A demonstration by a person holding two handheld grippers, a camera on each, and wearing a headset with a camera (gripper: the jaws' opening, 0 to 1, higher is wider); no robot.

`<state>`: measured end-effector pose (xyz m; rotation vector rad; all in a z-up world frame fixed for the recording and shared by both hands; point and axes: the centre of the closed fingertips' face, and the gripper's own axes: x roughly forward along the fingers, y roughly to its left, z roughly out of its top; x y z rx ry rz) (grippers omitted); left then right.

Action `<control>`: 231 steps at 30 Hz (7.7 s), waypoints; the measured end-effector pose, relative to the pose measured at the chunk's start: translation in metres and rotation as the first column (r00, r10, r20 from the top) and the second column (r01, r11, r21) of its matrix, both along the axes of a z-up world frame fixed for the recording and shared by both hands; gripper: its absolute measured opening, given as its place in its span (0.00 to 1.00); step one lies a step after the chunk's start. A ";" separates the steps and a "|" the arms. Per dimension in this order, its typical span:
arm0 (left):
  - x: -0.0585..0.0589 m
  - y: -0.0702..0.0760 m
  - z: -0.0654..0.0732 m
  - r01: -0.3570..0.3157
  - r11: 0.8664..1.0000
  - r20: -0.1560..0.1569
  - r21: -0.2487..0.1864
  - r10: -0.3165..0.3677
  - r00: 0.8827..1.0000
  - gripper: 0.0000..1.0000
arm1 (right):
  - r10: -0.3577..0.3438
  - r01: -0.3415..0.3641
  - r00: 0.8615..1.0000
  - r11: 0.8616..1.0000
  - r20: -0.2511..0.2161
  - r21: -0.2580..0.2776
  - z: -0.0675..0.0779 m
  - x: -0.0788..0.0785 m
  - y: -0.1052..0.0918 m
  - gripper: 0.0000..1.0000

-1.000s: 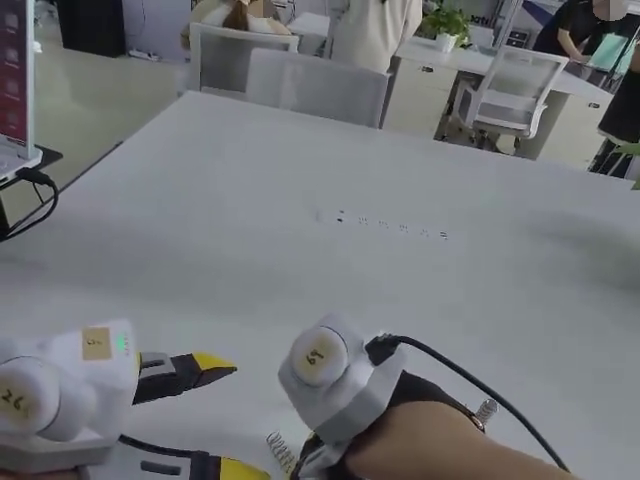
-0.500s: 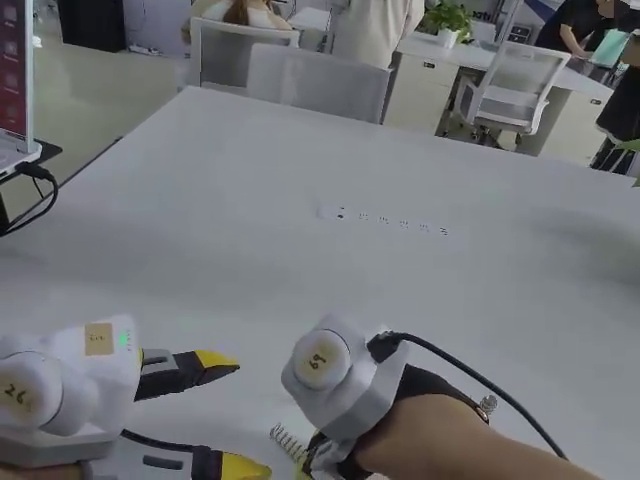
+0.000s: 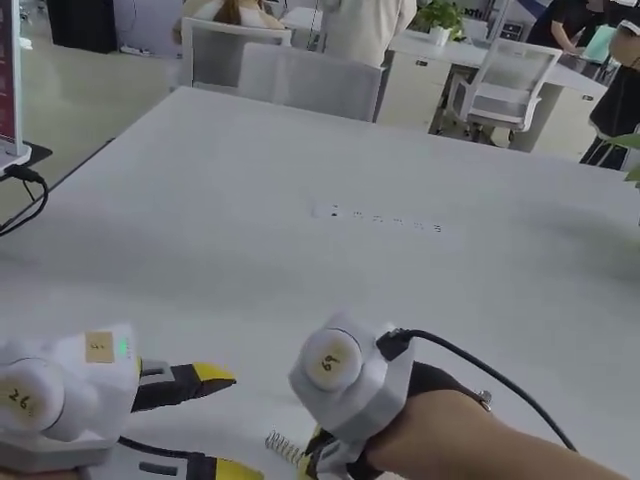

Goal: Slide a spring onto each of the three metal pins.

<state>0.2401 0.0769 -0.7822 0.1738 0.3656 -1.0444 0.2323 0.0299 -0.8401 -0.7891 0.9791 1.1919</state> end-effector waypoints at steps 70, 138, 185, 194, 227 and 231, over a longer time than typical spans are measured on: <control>-0.028 -0.049 0.032 0.271 0.962 0.049 -0.035 -0.270 0.962 0.03 | 0.428 -0.428 0.904 0.901 0.008 0.070 0.101 -0.027 0.001 0.07; -0.026 -0.057 0.033 0.256 0.964 0.059 -0.069 -0.252 0.966 0.08 | 0.430 -0.430 0.903 0.903 0.003 0.010 0.102 -0.029 0.020 0.08; 0.003 0.002 0.014 -0.031 0.998 0.062 -0.051 0.034 0.998 0.74 | 0.331 -0.330 0.941 0.943 0.069 -0.033 0.125 0.025 -0.003 0.08; 0.006 0.007 0.015 -0.046 0.998 0.075 -0.041 0.049 0.996 0.75 | 0.331 -0.323 0.940 0.941 0.078 -0.101 0.121 0.053 0.001 0.08; 0.000 0.014 0.011 -0.056 0.998 0.079 -0.007 0.057 0.995 0.73 | 0.332 -0.325 0.943 0.929 0.007 -0.176 0.070 0.069 0.004 0.08; 0.000 0.014 0.012 -0.056 0.998 0.078 -0.007 0.057 0.995 0.72 | 0.329 -0.323 0.944 0.930 0.003 -0.173 0.067 0.069 0.004 0.08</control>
